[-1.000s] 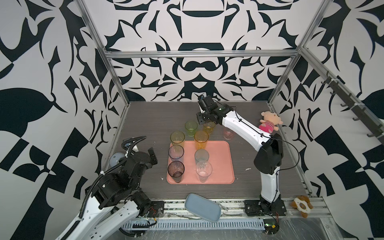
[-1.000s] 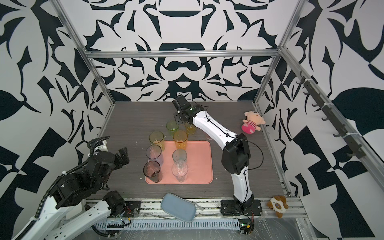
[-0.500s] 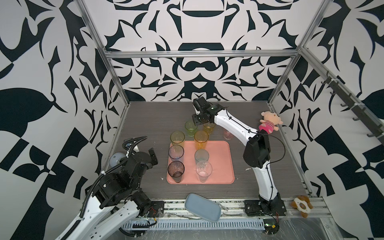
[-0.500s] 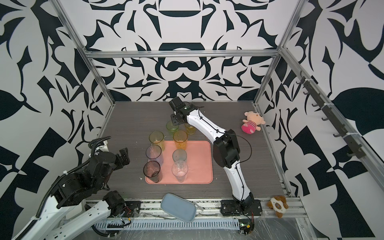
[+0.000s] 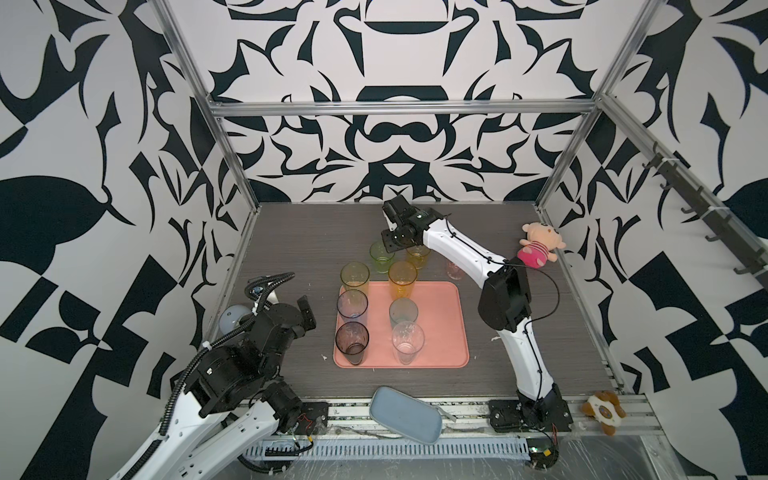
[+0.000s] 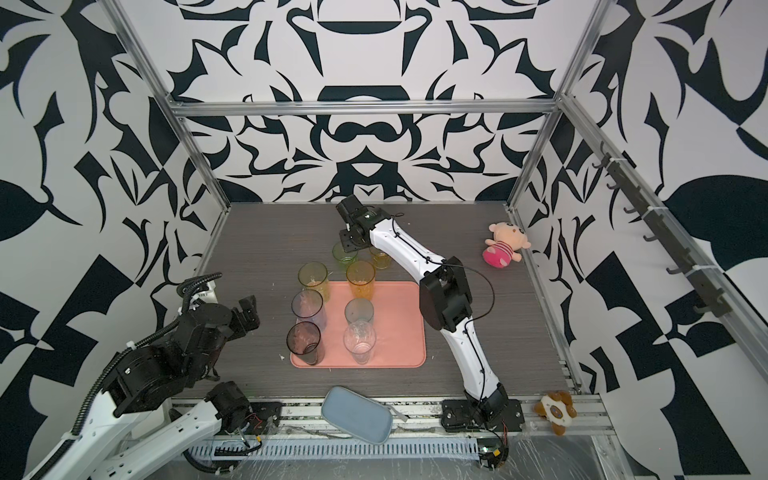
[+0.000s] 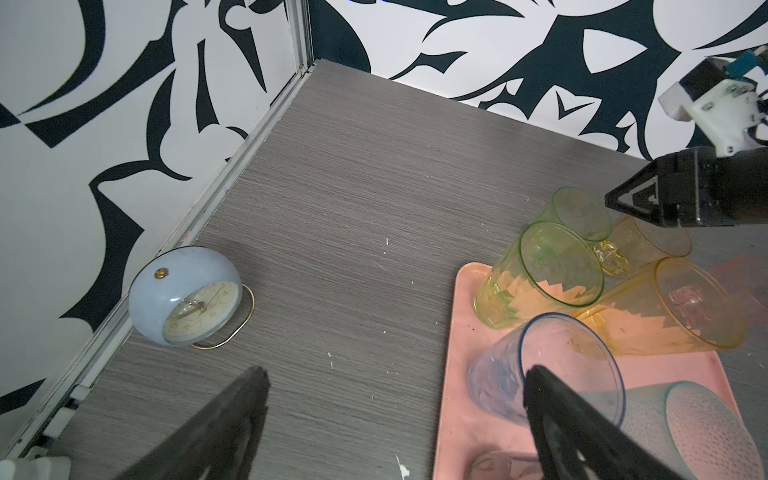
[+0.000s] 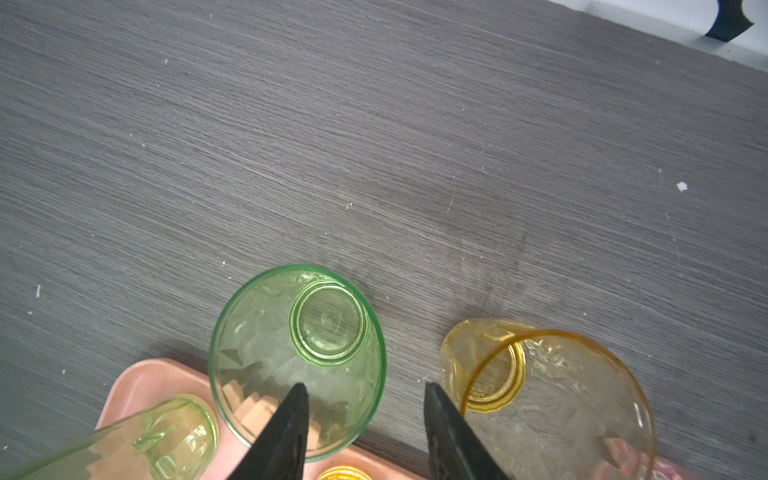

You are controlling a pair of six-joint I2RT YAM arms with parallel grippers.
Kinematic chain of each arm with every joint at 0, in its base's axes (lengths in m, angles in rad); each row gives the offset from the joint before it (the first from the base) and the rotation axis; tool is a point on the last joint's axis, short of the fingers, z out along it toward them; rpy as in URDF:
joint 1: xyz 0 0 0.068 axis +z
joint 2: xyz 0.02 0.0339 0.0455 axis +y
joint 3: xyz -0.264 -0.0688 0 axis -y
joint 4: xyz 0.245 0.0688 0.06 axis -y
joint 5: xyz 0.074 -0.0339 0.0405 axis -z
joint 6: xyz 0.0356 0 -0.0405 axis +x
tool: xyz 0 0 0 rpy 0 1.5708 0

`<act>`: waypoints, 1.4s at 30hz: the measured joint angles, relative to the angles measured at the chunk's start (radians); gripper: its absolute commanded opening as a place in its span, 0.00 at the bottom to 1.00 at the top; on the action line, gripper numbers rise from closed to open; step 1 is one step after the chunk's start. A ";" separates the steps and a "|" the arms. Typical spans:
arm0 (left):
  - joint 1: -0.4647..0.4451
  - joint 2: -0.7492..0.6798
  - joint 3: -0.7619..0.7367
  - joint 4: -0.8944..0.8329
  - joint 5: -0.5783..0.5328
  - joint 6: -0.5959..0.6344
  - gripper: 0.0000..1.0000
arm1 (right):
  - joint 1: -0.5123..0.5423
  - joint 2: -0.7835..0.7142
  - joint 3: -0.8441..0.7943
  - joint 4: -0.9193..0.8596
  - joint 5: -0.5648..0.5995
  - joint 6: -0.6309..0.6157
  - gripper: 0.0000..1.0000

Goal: Place the glasses into the tray
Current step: 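Lower the right gripper into the green glass rim and close it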

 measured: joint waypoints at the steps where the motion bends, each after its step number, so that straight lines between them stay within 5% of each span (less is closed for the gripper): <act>1: 0.000 0.000 0.000 0.000 0.000 0.000 1.00 | 0.000 0.006 0.006 -0.001 -0.002 0.000 0.48; 42: -0.016 -0.012 0.000 0.000 -0.002 0.000 0.99 | -0.018 0.167 0.168 -0.061 -0.034 0.030 0.23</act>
